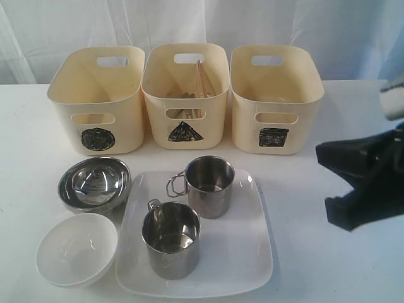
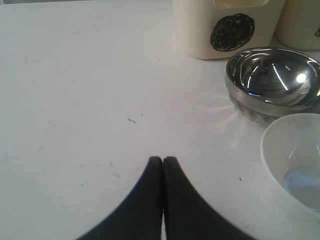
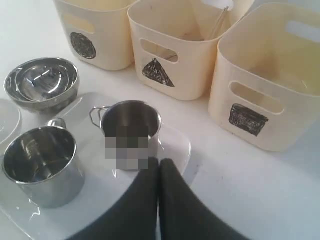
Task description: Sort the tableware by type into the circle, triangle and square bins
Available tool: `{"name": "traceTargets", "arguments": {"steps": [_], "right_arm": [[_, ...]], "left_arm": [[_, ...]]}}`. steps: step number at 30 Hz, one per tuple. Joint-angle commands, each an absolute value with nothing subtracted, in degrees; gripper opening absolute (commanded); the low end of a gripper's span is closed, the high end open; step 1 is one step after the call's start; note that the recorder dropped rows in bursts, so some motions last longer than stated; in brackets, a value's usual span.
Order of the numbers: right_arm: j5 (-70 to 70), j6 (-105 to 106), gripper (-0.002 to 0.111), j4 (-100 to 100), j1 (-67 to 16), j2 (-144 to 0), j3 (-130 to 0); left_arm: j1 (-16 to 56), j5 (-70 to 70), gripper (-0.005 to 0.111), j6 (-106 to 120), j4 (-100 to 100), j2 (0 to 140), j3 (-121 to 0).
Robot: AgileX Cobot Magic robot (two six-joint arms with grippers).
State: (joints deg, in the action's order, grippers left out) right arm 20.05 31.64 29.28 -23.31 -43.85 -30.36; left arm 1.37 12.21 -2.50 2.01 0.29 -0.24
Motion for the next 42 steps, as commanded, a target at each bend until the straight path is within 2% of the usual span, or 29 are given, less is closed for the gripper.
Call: {"name": "traceTargets", "arguments": {"steps": [1,8,12,16,18,24,26,29,38,42], "right_arm": [[17.6,30.5,0.0,29.5,-23.4,-40.1,-25.6],[16.3,29.3,0.0,30.2,-23.4,-38.3,-23.2],[16.1,29.3,0.0,30.2,-23.4,-38.3,-23.2],[16.1,29.3,0.0,30.2,-23.4,-38.3,-23.2],[16.0,29.3,0.0,30.2,-23.4,-38.3,-23.2],[14.1,29.3,0.0,30.2,-23.4,-38.3,-23.2],[13.6,29.3,0.0,30.2,-23.4,-38.3,-23.2],[12.9,29.3,0.0,30.2,-23.4,-38.3,-23.2],[10.1,29.3,0.0,30.0,-23.4,-38.3,-23.2],[10.1,29.3,0.0,30.0,-23.4,-38.3,-23.2]], "left_arm": [[1.2,12.1,0.0,-2.7,2.1,0.0,0.0],[1.2,9.3,0.0,-2.7,2.1,0.0,0.0],[1.2,-1.6,0.0,-6.6,4.5,0.0,0.0],[1.2,-14.9,0.0,-21.0,8.7,0.0,0.0],[1.2,-17.1,0.0,-26.3,8.7,0.0,0.0],[1.2,-8.0,0.0,-34.7,9.0,0.2,-4.4],[1.2,-7.7,0.0,-34.2,9.2,2.3,-8.0],[1.2,0.0,0.0,-29.7,8.6,8.7,-16.0],[1.2,34.9,0.0,-14.8,6.3,45.6,-45.7],[1.2,40.7,0.0,-9.8,8.5,60.8,-54.9]]}}
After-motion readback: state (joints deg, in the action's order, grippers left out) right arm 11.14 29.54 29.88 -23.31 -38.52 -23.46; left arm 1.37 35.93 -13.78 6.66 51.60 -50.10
